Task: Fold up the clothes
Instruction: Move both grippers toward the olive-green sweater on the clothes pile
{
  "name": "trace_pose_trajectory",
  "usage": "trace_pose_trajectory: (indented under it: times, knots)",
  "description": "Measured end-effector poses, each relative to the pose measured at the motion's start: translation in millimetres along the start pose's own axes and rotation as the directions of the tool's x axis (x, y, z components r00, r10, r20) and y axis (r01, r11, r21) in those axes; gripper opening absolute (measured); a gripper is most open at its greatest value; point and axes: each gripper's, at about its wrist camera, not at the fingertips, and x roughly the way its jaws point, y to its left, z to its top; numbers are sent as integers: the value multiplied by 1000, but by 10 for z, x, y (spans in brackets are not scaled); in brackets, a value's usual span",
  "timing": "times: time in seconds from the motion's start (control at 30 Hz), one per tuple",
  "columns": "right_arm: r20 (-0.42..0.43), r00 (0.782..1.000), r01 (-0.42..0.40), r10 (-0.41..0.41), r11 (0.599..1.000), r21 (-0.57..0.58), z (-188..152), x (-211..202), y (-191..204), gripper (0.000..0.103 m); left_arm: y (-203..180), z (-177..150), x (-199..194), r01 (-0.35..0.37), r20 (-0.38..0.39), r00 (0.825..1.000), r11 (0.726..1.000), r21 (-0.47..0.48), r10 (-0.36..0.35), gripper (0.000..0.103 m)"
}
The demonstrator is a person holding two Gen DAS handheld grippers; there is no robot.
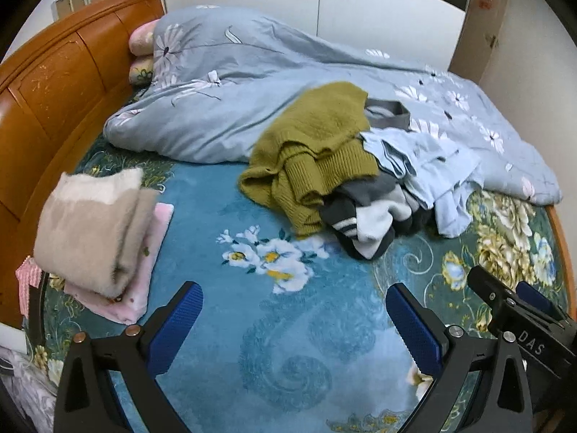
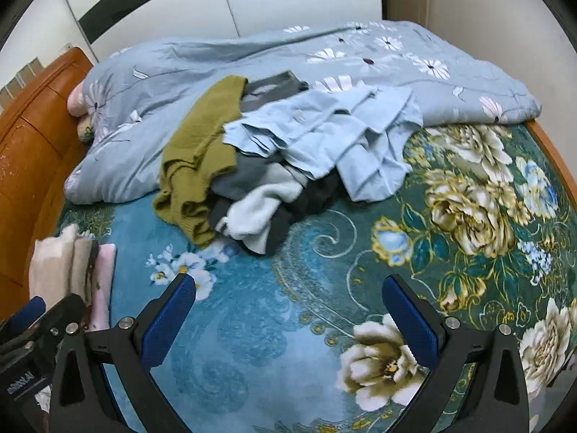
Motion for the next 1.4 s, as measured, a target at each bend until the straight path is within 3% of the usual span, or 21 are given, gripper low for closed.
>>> trace_pose_trajectory:
  times: [0.17,0.27,0.47,0.77,0.9,1.4]
  knots:
    - [-3,999,45,-45,997,-60,-68,16,-44,103,65,-104,58,64,-18,998,997,-52,-65,103]
    - [-66,991,113,-118,991,-72,-56,203,8,103,112,-157,111,101,-29,994,991,-83,-104,103]
    - [-100,984,135,-145,986,-102,83,460,65,103,192,102,555,129,-99,985,987,-100,-138,103]
    - [-154,975,142,-160,982,-124,348,880,190,103,175,538,1029,172,-88,980,982,-80,-179,103]
    - [-151,976,134,-155,981,-141,486,1046,234,103,74,704,1211,192,-87,977,981,-20,-193,103]
    - [-175,978,76,-112,977,-197,951,1645,325,103,-196,1042,1955,181,-115,978,982,61,-173,103]
